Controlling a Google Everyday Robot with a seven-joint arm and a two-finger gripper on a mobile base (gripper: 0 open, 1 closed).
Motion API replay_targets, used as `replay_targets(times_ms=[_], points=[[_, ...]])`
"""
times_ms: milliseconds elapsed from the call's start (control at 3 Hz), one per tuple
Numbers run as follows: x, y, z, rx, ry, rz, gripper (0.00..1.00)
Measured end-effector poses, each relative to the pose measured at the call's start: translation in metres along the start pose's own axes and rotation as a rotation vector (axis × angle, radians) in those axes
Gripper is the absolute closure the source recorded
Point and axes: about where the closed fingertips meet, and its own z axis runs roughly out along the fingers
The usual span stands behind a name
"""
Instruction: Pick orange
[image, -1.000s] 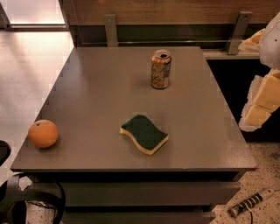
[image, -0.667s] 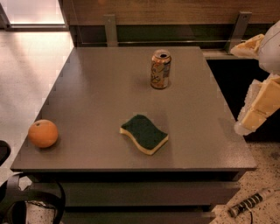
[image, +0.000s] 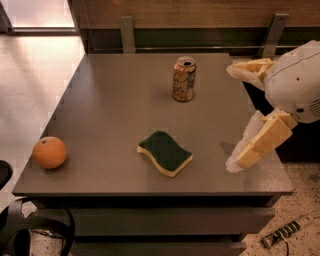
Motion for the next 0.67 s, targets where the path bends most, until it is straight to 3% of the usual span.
replay_targets(times_ms=[333, 667], points=[[-0.056, 0.023, 0.033, 0.010, -0.127, -0.012, 0.00], [-0.105, 0.037, 0.064, 0.039, -0.146, -0.025, 0.00]])
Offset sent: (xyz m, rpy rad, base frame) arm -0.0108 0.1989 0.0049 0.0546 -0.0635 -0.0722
